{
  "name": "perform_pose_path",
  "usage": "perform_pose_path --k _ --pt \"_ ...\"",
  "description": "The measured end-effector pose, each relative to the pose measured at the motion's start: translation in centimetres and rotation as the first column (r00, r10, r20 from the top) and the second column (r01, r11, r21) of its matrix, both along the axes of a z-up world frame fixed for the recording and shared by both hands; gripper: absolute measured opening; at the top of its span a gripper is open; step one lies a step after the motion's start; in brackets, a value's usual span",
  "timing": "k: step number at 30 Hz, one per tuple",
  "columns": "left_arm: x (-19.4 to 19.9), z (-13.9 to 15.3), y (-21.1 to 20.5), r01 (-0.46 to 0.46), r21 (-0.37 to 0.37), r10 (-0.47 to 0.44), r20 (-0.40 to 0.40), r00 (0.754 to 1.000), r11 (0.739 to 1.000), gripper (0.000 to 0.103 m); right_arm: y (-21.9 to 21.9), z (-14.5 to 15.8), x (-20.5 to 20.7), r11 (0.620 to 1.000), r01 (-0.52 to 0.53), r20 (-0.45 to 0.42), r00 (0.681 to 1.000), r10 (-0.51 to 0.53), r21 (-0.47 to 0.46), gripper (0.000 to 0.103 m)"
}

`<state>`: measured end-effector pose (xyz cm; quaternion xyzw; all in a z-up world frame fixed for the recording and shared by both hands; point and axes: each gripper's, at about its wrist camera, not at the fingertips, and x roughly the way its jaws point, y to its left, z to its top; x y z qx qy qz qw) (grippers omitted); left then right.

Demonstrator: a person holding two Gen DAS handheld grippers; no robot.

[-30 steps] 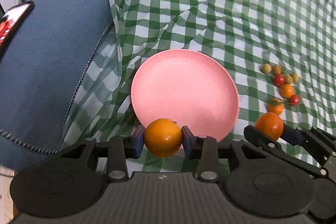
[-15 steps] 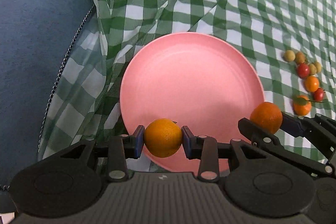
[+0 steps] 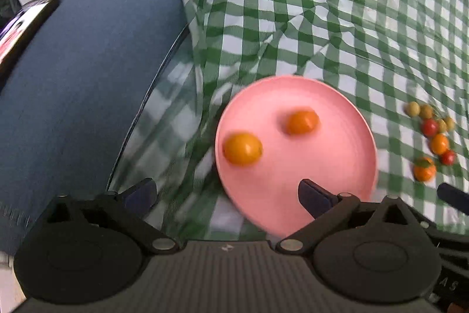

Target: Organize fruits

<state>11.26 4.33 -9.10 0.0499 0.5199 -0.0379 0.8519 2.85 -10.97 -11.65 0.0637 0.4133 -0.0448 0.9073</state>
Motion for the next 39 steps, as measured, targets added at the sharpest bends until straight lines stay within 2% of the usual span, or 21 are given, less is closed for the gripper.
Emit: perform_pose_path --k 3,7,15,23,27,39 --pt "-3.3 0.8 0.3 0.004 0.014 -0.004 0.016 1.0 1.0 0.103 0.5 0.8 -3.0 1.0 0.011 0.002 1.0 -0.011 0.004 0.092" --pt "-6.7 1.9 0.8 0.03 0.08 -0.036 0.066 0.997 0.996 0.103 1.3 2.5 -6.5 0.999 0.0 0.053 0.999 0.002 -0.039 0.095" --pt "-10.6 4.7 1.4 0.009 0.034 -0.013 0.128 0.992 0.999 0.103 2.2 5.8 -10.5 0.998 -0.006 0.17 0.985 0.016 -0.056 0.099" --pt "-14.5 7.1 0.2 0.053 0.054 -0.063 0.205 0.977 0.997 0.103 2.5 7.7 -14.3 0.999 -0.008 0.246 0.969 0.017 -0.039 0.101" --pt "-15.4 7.7 0.1 0.056 0.051 -0.066 0.234 0.97 0.997 0.103 2.6 8.0 -15.2 0.999 -0.017 0.264 0.964 0.026 -0.036 0.102" --pt "-15.9 8.2 0.3 0.061 0.051 -0.072 0.251 0.965 0.997 0.103 2.5 8.2 -15.9 0.999 -0.01 0.273 0.962 0.018 -0.031 0.102"
